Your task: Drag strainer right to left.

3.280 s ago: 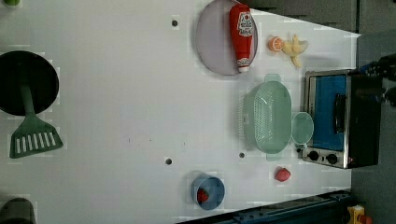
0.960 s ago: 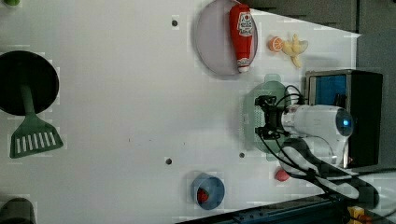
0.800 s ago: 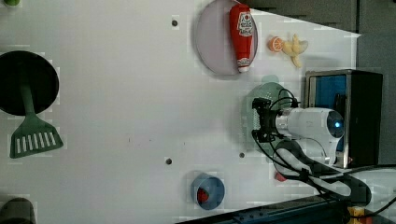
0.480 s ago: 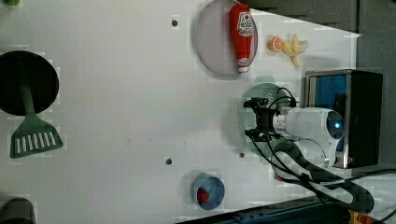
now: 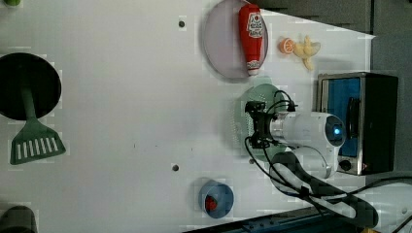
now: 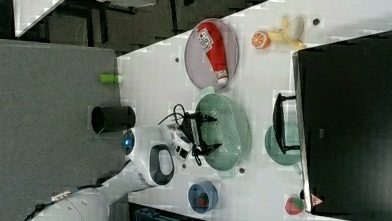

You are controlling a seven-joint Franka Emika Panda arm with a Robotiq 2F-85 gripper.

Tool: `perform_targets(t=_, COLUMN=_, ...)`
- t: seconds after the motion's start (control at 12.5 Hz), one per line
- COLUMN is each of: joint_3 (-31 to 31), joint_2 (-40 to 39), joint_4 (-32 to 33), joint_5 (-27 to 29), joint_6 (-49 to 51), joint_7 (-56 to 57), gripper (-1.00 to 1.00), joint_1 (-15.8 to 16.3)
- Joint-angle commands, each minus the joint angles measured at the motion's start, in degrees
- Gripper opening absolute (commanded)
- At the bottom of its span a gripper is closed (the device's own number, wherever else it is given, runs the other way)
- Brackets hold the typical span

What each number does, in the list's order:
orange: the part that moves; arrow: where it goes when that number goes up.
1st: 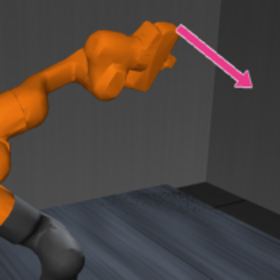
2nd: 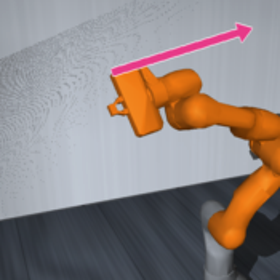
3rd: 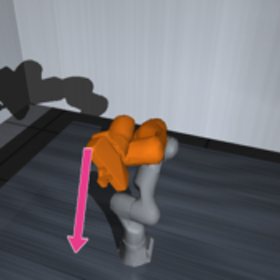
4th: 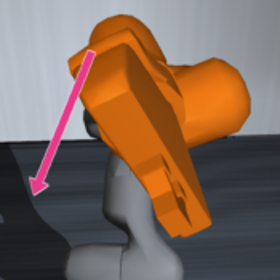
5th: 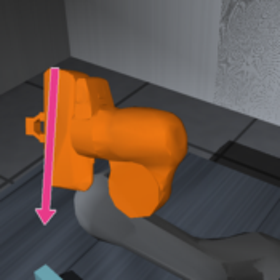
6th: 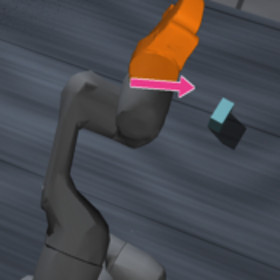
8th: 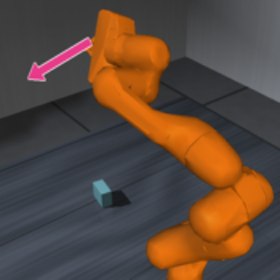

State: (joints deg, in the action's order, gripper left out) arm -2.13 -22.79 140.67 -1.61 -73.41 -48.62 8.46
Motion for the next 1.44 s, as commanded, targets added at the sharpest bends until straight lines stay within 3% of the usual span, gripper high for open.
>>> perform_targets(t=0.08, joint_3=-0.7, joint_2=-0.8, joint_4=-2.4, joint_5=0.7, joint_6=2.1, joint_7=-5.8, gripper=1.0, joint_1=3.7)
perform_targets(t=1.44, joint_3=-1.4, joint_2=-7.4, joint_4=-16.8, joint_5=8.2, joint_6=11.2, joint_7=-19.7, gripper=1.0, joint_1=19.0)
